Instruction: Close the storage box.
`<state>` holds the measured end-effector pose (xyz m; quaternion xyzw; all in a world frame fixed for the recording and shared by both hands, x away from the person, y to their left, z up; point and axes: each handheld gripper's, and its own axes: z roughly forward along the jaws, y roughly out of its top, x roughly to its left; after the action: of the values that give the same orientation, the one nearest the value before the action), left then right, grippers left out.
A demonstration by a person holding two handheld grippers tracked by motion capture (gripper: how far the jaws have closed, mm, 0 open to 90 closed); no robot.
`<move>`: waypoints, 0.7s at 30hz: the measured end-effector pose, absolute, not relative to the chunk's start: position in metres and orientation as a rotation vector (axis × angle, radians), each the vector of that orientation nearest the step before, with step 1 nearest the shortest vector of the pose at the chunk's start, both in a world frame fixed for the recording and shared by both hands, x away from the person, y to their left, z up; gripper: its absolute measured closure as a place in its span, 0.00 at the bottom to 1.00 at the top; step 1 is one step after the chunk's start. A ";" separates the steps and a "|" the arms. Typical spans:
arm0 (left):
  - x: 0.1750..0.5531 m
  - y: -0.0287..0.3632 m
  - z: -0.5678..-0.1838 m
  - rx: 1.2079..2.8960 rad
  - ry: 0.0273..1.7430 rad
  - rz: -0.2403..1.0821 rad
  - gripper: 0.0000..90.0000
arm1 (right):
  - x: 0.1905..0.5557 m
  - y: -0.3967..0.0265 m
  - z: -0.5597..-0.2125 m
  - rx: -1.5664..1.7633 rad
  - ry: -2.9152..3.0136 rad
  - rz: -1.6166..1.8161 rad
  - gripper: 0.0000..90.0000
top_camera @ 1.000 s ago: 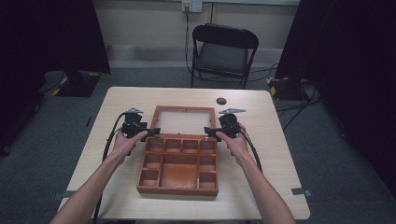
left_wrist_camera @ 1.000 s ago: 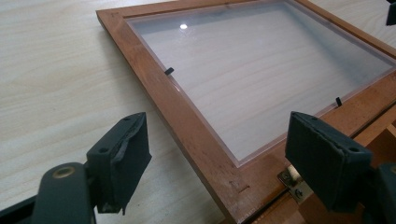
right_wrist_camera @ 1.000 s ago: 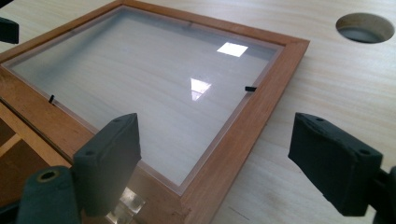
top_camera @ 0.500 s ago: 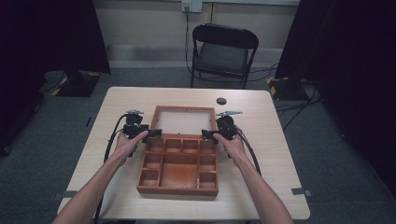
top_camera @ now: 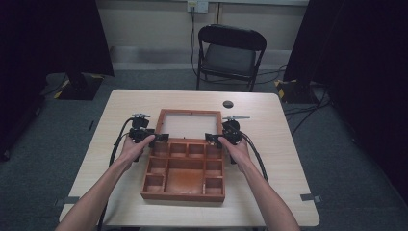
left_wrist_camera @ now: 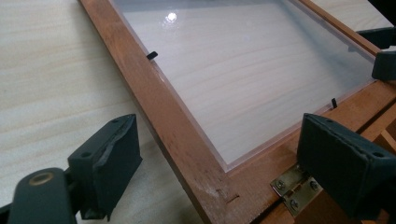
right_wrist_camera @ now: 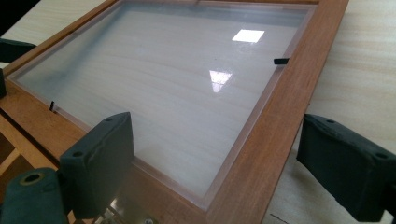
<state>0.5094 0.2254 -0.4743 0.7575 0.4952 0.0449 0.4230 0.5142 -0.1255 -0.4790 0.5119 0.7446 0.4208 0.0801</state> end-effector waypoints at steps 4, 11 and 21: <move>0.509 0.225 -0.473 1.901 1.250 0.117 0.15 | 0.514 -0.124 -0.479 1.543 2.223 1.245 0.11; 0.509 0.225 -0.473 1.900 1.241 0.114 0.16 | 0.517 -0.127 -0.481 1.597 2.227 1.280 0.11; 0.511 0.226 -0.475 1.879 1.253 0.079 0.16 | 0.517 -0.123 -0.486 1.670 2.226 1.337 0.11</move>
<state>0.5105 0.2260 -0.4754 0.7519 0.5015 0.0314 0.4268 0.5172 -0.1227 -0.4860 0.5408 0.7207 0.4330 0.0272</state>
